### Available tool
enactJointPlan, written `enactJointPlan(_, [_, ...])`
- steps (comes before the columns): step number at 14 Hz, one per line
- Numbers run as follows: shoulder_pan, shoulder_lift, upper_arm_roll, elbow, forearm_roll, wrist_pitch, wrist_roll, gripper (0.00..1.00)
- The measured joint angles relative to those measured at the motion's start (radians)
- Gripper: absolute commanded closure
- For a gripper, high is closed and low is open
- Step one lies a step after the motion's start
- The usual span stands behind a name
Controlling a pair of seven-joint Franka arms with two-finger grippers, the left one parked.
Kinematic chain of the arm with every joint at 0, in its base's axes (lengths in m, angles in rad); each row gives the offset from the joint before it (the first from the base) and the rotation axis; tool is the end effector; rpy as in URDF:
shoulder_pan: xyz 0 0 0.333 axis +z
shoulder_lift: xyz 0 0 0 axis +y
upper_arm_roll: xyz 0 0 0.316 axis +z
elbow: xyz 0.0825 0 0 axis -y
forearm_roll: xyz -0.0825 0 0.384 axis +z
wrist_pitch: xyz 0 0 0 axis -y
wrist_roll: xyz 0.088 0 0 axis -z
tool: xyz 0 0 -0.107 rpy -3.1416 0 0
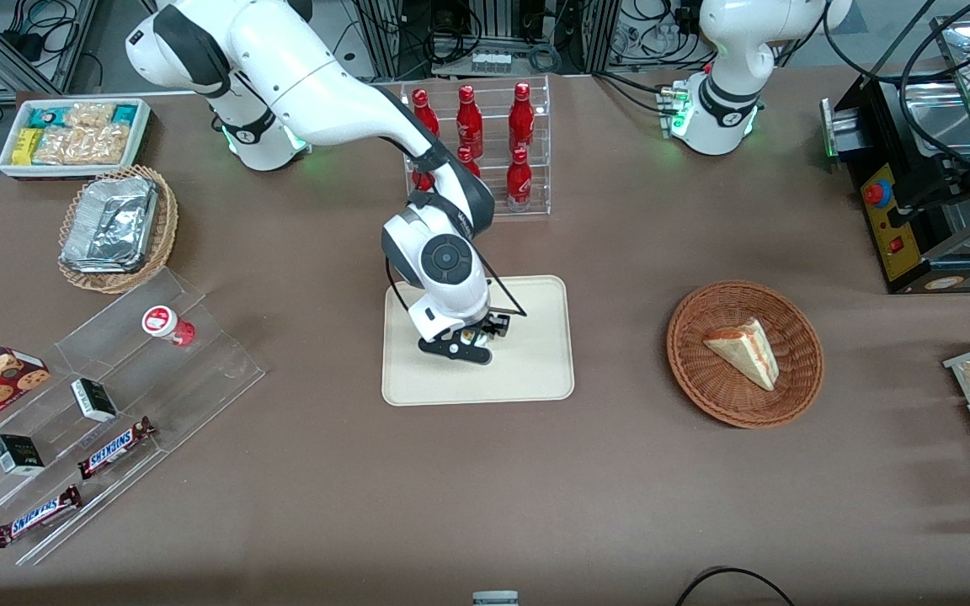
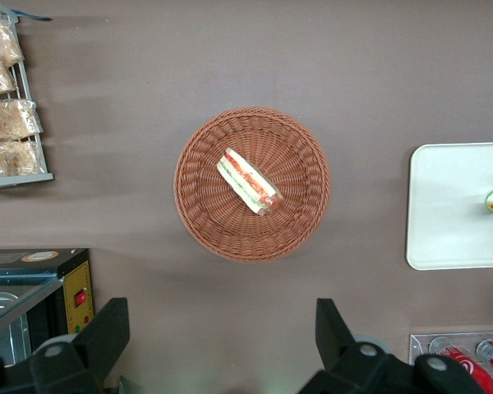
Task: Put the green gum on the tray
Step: 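Move the held gum tub over the tray center and lower it, then open the right gripper to release the tub onto the tray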
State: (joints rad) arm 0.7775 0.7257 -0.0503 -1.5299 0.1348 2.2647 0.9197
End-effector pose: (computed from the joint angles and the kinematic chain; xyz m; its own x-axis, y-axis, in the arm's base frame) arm 0.5245 0.4789 0.2300 0.9640 -0.2607 -0.0516 -0.2632 -0.9635 -0.0495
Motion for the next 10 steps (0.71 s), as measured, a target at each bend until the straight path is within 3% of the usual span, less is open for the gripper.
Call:
enactJointPlan(6, [0.000,-0.001,-0.001,-0.001,-0.003,0.000,-0.001,0.00])
enactJointPlan(10, [-0.001,-0.017,-0.006,0.003,-0.038,-0.022,-0.006,0.00])
